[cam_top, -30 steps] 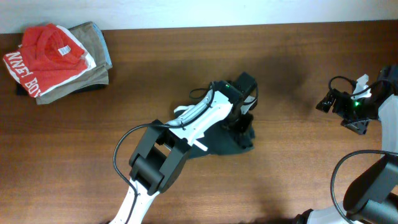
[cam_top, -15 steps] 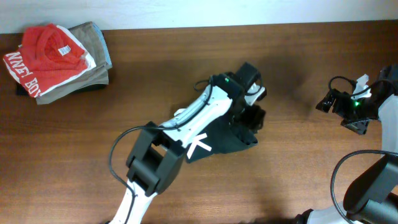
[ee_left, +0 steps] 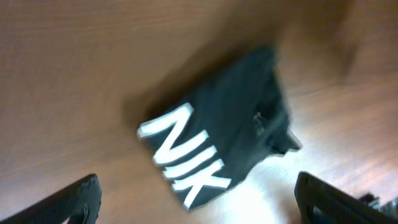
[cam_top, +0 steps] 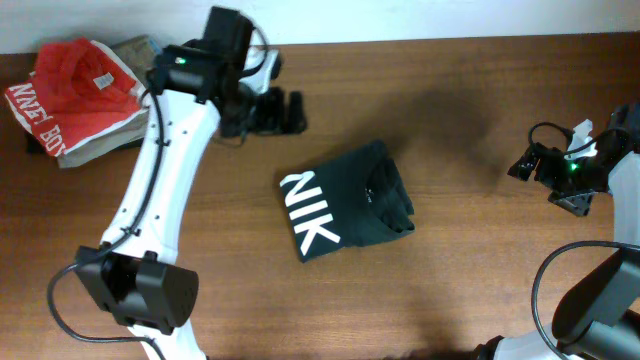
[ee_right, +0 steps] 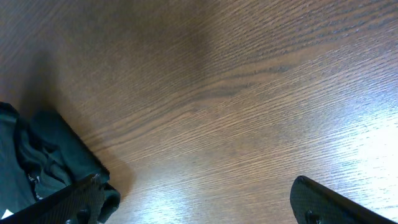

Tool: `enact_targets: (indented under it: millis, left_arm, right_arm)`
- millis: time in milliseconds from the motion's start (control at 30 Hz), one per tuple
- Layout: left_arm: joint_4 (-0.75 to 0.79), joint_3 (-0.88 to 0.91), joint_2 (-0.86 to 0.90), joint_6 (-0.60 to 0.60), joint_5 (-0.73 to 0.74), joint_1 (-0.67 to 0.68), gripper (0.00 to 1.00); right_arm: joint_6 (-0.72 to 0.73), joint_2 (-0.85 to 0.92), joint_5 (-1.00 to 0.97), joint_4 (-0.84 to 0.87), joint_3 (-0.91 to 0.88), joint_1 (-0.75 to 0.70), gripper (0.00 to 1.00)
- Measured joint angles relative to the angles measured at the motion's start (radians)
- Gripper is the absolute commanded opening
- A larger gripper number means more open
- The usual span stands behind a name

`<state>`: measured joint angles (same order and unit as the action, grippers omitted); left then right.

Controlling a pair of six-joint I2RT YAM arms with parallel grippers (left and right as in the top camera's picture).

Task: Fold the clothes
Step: 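Grasp the folded black NIK shirt bundle with the left gripper, then carry the bundle to the top-left stack and place it on top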

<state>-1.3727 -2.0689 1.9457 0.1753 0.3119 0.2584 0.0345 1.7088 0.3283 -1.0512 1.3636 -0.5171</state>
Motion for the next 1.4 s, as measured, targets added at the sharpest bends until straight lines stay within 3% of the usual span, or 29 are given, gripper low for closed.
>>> enact_targets:
  millis: [200, 600, 833, 1167, 1233, 1267, 1400]
  left_arm:
    - [-0.013, 0.166, 0.001, -0.012, -0.005, -0.012, 0.99]
    - [0.467, 0.738, 0.011, 0.021, 0.157, -0.011, 0.99]
    - [0.582, 0.852, 0.01, 0.047, 0.291, -0.009, 0.99]
    - [0.932, 0.94, -0.012, 0.284, 0.341, 0.11, 0.99]
    - [0.967, 0.94, -0.012, 0.329, 0.314, 0.124, 0.9]
    - [0.987, 0.94, -0.012, 0.352, 0.293, 0.13, 0.74]
    - [1.046, 0.954, -0.007, 0.383, 0.214, 0.133, 0.49]
  right_arm:
    - [0.0, 0.0, 0.0, 0.0, 0.0, 0.0, 0.99]
    - [0.0, 0.0, -0.003, 0.0, 0.0, 0.0, 0.99]
    - [0.0, 0.0, -0.003, 0.0, 0.0, 0.0, 0.99]
    - [0.0, 0.0, -0.003, 0.0, 0.0, 0.0, 0.99]
    - [0.0, 0.0, -0.003, 0.0, 0.0, 0.0, 0.99]
    - [0.0, 0.0, -0.003, 0.0, 0.0, 0.0, 0.99]
    - [0.0, 0.0, -0.003, 0.0, 0.0, 0.0, 0.98]
